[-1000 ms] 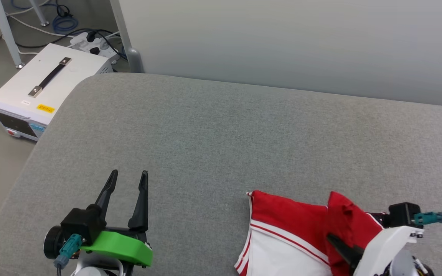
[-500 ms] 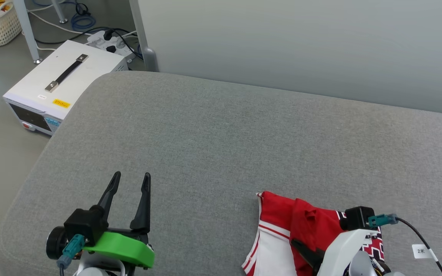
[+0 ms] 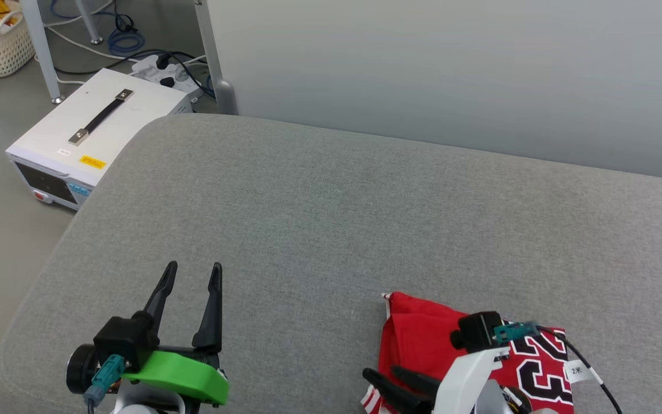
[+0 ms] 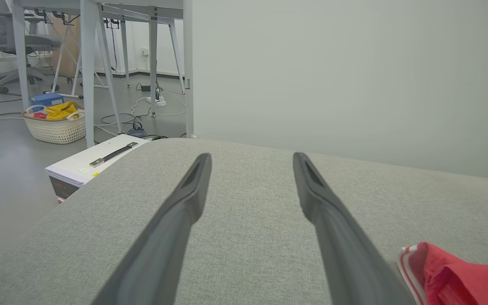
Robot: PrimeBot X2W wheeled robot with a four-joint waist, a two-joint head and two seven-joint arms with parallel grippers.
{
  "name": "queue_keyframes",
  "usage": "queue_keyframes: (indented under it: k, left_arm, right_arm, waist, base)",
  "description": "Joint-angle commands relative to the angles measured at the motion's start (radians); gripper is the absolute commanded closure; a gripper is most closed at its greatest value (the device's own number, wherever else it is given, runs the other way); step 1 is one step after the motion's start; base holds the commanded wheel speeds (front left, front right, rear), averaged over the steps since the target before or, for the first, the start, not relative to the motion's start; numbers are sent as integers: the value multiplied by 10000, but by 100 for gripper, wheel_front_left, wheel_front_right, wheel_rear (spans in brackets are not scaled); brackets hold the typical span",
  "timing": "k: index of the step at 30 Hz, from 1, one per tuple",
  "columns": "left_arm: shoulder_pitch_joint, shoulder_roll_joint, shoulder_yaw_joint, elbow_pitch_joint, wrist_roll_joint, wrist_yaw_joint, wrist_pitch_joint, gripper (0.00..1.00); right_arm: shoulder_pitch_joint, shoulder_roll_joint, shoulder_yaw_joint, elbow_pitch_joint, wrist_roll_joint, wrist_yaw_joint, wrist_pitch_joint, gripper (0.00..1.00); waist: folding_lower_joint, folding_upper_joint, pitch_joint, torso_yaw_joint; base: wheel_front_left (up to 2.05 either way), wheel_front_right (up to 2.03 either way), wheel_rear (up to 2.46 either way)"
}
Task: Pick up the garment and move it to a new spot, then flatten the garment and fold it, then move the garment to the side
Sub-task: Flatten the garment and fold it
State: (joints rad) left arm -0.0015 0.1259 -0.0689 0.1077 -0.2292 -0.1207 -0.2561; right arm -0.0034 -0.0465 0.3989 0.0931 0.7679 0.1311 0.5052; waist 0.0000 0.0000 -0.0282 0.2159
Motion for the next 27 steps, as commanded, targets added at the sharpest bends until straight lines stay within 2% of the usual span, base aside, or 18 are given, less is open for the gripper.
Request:
queue_keyframes:
  k: [1,6,12,15,20,24,27]
  left_arm:
    - [147,-64,9,-14,63,-70,-57,0]
    - [210,-123,1,-57,73,-75,-57,0]
    - [228,-173,10,-102,93,-80,-57,0]
    - [215,-210,-12,-145,102,-83,-57,0]
    - [189,-265,-108,-159,115,-87,-57,0]
    - [166,-319,-208,-166,106,-91,-57,0]
    - [152,-348,-274,-180,103,-93,-57,0]
  right_arm:
    - [-76,-38,-136,-145,1,-4,-100,0]
    - [-325,-38,-691,-531,-759,-4,-122,0]
    - [-775,-93,-1638,-1115,-2456,-4,-250,0]
    - [-1079,-837,-1794,-1456,-3428,-4,-719,0]
    - [-1246,-2012,-2313,-1658,-4239,-4,-1861,0]
    - [-924,-2495,-3337,-1790,-4836,-4,-2972,0]
    - [-505,-2440,-3907,-1989,-4987,-4,-3463,0]
  waist:
    - [0,0,-41,-64]
    - [0,0,-74,-265]
    - [0,0,-71,-584]
    - [0,0,-47,-756]
    - [0,0,-18,-992]
    - [0,0,54,-1175]
    - [0,0,96,-1213]
  base:
    - [0,0,0]
    - [0,0,0]
    - [0,0,0]
    - [0,0,0]
    - [0,0,0]
    - [0,0,0]
    - [0,0,0]
